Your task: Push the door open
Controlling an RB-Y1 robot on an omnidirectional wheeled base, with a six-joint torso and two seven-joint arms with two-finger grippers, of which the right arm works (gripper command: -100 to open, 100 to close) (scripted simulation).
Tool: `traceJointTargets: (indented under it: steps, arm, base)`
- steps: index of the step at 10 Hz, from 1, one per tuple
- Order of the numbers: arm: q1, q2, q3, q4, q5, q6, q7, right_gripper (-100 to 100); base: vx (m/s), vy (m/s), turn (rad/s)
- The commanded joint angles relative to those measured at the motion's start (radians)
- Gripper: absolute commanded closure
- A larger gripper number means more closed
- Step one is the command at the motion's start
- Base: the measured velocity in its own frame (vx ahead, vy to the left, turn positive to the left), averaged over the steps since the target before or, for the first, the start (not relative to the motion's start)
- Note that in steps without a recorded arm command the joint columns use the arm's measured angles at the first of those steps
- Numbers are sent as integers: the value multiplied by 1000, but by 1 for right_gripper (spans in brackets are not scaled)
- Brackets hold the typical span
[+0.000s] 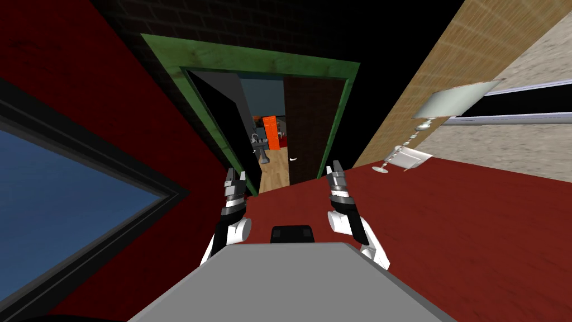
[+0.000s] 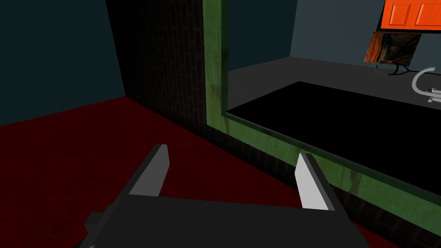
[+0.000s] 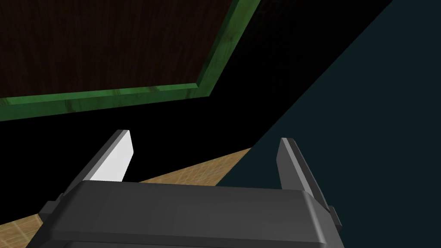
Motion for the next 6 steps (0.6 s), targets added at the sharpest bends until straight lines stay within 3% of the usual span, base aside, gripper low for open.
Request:
traceJointTargets:
  steps: [1,6]
  arm:
    - [-13,-10,0,33,-5,-7,-3,-100]
    - [-54,-33,16,153,-16,-37,-10,-100]
  base:
    - [97,-15,13]
    - [83,-6,10]
